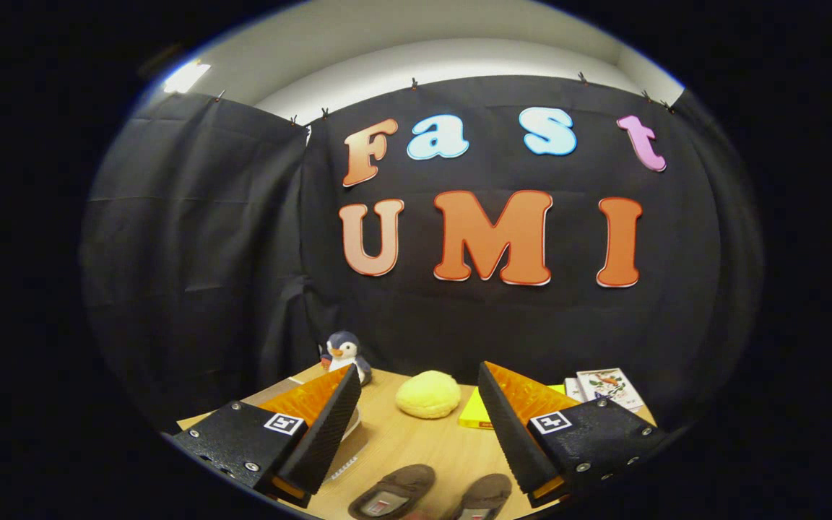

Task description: Open the storage box then place both shoes into the box .Put the left shoe in first, then the right shoe, with the right side of both shoes facing outward in a uniform manner.

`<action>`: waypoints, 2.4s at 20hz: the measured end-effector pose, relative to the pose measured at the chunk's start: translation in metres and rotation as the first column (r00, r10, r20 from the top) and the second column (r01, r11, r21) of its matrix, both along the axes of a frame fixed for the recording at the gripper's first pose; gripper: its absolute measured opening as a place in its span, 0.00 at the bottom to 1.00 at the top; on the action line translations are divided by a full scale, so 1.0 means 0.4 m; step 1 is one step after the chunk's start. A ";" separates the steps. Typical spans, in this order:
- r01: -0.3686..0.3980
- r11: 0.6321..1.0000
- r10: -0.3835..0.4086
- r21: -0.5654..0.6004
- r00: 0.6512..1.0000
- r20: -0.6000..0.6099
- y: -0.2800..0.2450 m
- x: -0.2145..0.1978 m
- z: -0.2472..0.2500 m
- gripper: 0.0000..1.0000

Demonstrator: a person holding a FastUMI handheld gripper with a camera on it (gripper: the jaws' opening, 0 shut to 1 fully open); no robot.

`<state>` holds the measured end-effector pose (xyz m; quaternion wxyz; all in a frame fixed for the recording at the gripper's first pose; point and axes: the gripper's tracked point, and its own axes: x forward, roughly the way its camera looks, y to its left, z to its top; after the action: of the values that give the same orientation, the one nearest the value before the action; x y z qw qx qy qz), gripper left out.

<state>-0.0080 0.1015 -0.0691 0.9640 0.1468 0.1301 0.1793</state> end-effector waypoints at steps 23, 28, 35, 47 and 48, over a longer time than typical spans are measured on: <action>-0.239 0.628 0.726 0.741 0.523 -0.446 0.510 -0.193 -0.430 0.98; -0.154 0.509 0.805 0.847 0.434 -0.405 0.572 -0.216 -0.458 0.98; -0.135 0.463 0.818 0.876 0.444 -0.364 0.597 -0.221 -0.448 0.89; -0.034 0.314 0.806 0.949 0.538 -0.247 0.512 -0.180 -0.337 0.24; -0.041 0.323 0.786 0.945 0.568 -0.244 0.504 -0.167 -0.326 0.20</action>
<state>-0.0749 0.3032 -0.1996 0.5263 0.6242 0.3996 0.4168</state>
